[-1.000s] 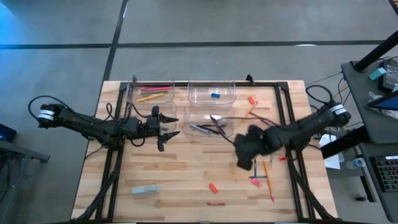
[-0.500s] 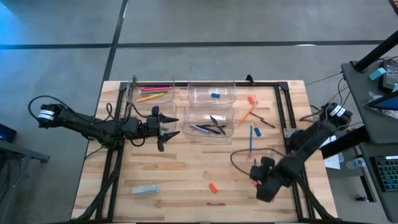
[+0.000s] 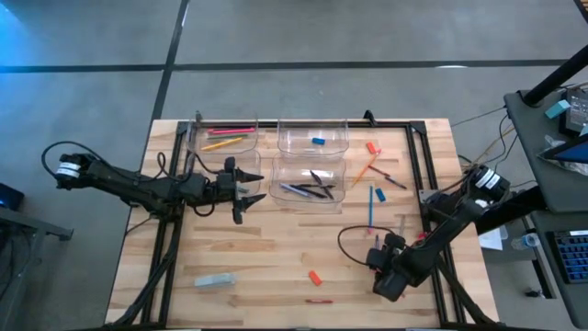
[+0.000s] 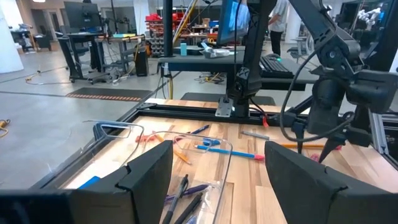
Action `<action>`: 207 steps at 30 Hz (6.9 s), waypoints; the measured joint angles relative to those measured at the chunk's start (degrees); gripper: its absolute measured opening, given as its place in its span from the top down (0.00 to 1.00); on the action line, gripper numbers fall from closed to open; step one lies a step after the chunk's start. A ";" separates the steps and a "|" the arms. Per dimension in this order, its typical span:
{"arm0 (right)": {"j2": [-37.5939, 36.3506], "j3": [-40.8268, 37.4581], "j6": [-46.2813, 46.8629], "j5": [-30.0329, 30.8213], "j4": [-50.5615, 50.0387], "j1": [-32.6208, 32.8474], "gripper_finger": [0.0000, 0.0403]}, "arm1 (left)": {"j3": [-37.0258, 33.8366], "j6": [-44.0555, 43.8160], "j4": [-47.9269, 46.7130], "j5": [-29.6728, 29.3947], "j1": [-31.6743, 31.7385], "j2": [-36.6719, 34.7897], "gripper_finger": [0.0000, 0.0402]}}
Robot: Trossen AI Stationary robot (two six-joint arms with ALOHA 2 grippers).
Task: Sort crayons/erasers/pens/pencils in bins
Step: Put the pink eraser into the top right transparent bin, then put the bottom orange pencil into the top left transparent bin
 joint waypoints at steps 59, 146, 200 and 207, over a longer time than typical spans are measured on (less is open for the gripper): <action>4.72 6.38 3.32 -0.53 -3.40 2.98 0.49 | -0.70 0.00 0.11 -0.02 0.00 0.04 0.41; -21.90 10.68 -0.57 -5.78 -25.23 -16.20 0.32 | -0.76 -3.08 -1.09 0.00 0.03 0.00 0.41; 5.64 4.24 46.16 -13.80 1.74 13.77 0.70 | -1.88 -9.20 -3.28 0.38 -1.65 0.04 0.41; 5.76 4.17 46.32 -11.88 1.06 13.77 0.62 | -1.88 -10.54 -3.28 0.42 -2.31 0.04 0.41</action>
